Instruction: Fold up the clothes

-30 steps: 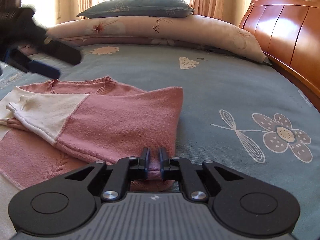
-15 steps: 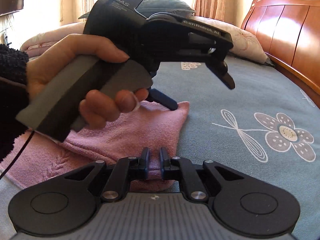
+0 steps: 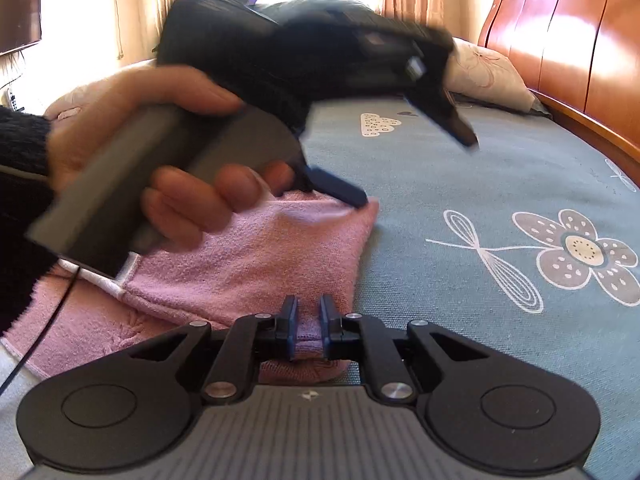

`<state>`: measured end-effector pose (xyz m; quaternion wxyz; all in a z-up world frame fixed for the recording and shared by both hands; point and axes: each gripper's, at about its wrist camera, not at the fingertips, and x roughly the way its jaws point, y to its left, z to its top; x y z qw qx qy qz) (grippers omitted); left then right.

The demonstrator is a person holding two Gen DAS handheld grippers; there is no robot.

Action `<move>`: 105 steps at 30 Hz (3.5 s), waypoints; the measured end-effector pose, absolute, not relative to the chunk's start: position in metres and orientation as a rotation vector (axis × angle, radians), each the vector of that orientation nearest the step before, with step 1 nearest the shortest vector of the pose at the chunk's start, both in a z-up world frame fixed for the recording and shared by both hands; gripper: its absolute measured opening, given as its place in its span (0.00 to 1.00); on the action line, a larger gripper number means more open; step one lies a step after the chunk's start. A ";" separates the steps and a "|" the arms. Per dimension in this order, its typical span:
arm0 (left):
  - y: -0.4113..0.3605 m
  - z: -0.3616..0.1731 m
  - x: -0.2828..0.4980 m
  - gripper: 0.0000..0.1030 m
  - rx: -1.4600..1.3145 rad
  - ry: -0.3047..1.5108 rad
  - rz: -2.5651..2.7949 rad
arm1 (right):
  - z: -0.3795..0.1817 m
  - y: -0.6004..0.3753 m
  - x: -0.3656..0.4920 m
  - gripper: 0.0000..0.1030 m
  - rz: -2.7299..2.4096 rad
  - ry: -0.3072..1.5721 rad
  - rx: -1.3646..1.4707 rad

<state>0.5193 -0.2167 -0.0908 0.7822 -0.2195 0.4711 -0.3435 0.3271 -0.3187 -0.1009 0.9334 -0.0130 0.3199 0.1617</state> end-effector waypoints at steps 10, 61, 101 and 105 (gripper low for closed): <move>-0.204 -0.058 0.484 0.99 -0.405 0.977 -0.783 | -0.102 -0.321 0.329 0.14 0.336 0.650 -0.022; -0.075 -0.074 0.403 0.99 -0.598 0.985 -0.481 | -0.090 -0.330 0.320 0.55 0.326 0.602 0.013; 0.047 -0.081 0.403 0.99 -0.655 0.884 -0.066 | -0.090 -0.326 0.319 0.75 0.323 0.606 0.015; 0.047 -0.067 0.399 0.99 -0.596 0.843 0.011 | -0.090 -0.330 0.320 0.77 0.307 0.607 0.020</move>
